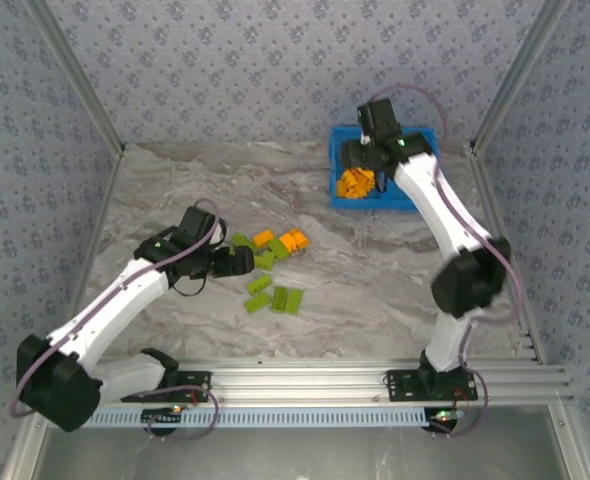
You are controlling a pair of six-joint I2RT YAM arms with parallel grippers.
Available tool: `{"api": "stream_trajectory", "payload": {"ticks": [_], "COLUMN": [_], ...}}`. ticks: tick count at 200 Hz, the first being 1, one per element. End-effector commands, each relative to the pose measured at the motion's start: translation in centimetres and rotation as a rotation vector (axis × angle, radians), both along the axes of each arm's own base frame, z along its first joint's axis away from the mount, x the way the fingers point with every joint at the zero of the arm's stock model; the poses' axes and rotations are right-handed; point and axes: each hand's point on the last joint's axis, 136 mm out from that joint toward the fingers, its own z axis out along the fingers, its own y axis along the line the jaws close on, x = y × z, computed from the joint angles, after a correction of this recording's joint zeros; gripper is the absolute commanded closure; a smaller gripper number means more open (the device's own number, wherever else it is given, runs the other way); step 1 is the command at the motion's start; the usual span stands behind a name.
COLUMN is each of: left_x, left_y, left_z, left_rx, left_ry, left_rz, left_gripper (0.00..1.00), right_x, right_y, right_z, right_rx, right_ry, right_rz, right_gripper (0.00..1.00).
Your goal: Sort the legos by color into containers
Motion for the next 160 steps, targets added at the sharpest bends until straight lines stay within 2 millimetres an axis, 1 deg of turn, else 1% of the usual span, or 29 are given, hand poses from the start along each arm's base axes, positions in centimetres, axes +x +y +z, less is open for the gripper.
{"api": "stream_trajectory", "payload": {"ticks": [1,3,7,14,23,32,34,37,42,48,58,74,95,107,113,125,135,147,160], "left_x": [3.5,3.7,4.3,5.1,6.1,7.1,7.3,7.7,7.8,8.3,9.1,10.4,12.4,13.4,13.8,14.3,14.3,14.0,13.3], "left_y": [-2.7,-2.8,-3.0,-3.4,-4.2,-4.8,-4.9,-5.1,-5.1,-5.3,-5.4,-5.6,-5.7,-5.6,-5.5,-5.5,-5.3,-5.1,-5.2], "left_z": [2.1,2.1,2.0,1.9,1.7,1.6,1.3,1.2,0.6,0.1,-1.4,-3.3,-5.0,-5.6,-5.9,-6.6,-7.3,-8.1,-8.9], "left_rx": [-0.065,-0.06,-0.044,-0.009,0.044,0.105,0.12,0.139,0.182,0.229,0.29,0.346,0.383,0.407,0.414,0.424,0.431,0.427,0.4], "left_ry": [-0.069,-0.071,-0.073,-0.086,-0.108,-0.124,-0.121,-0.13,-0.104,-0.092,-0.043,0.022,0.009,0.003,0.001,0.008,0.032,0.066,0.104], "left_rz": [-0.017,-0.021,-0.032,-0.072,-0.164,-0.267,-0.29,-0.325,-0.382,-0.445,-0.534,-0.622,-0.66,-0.67,-0.677,-0.697,-0.714,-0.739,-0.769], "left_gripper": [0.05,0.06,0.08,0.11,0.15,0.15,0.15,0.15,0.15,0.14,0.14,0.12,0.12,0.14,0.17,0.24,0.28,0.3,0.3], "right_x": [-6.3,-6.9,-8.1,-10.2,-12.4,-14.5,-14.8,-15.3,-16.0,-16.7,-17.7,-18.8,-19.6,-19.9,-20.0,-20.1,-20.2,-20.2,-20.1], "right_y": [1.4,1.3,1.4,1.5,1.7,1.5,1.5,1.2,0.8,0.4,-0.4,-1.3,-2.2,-2.5,-2.6,-2.7,-2.8,-3.0,-3.2], "right_z": [1.2,0.9,1.2,0.8,-0.1,-0.2,0.1,-1.0,-1.3,-1.2,-1.0,-0.3,0.4,0.7,0.6,0.5,0.3,0.1,-0.1], "right_rx": [0.093,0.099,0.114,0.129,0.131,0.129,0.131,0.117,0.112,0.114,0.11,0.104,0.089,0.083,0.081,0.074,0.071,0.065,0.063], "right_ry": [-0.036,-0.034,-0.046,-0.05,-0.055,-0.078,-0.09,-0.075,-0.081,-0.098,-0.111,-0.136,-0.155,-0.155,-0.151,-0.141,-0.133,-0.125,-0.125], "right_rz": [0.109,0.11,0.118,0.14,0.175,0.216,0.22,0.224,0.224,0.226,0.227,0.232,0.223,0.22,0.22,0.219,0.218,0.208,0.193], "right_gripper": [0.29,0.29,0.28,0.26,0.23,0.2,0.2,0.19,0.18,0.16,0.15,0.13,0.1,0.09,0.09,0.09,0.08,0.08,0.08]}}
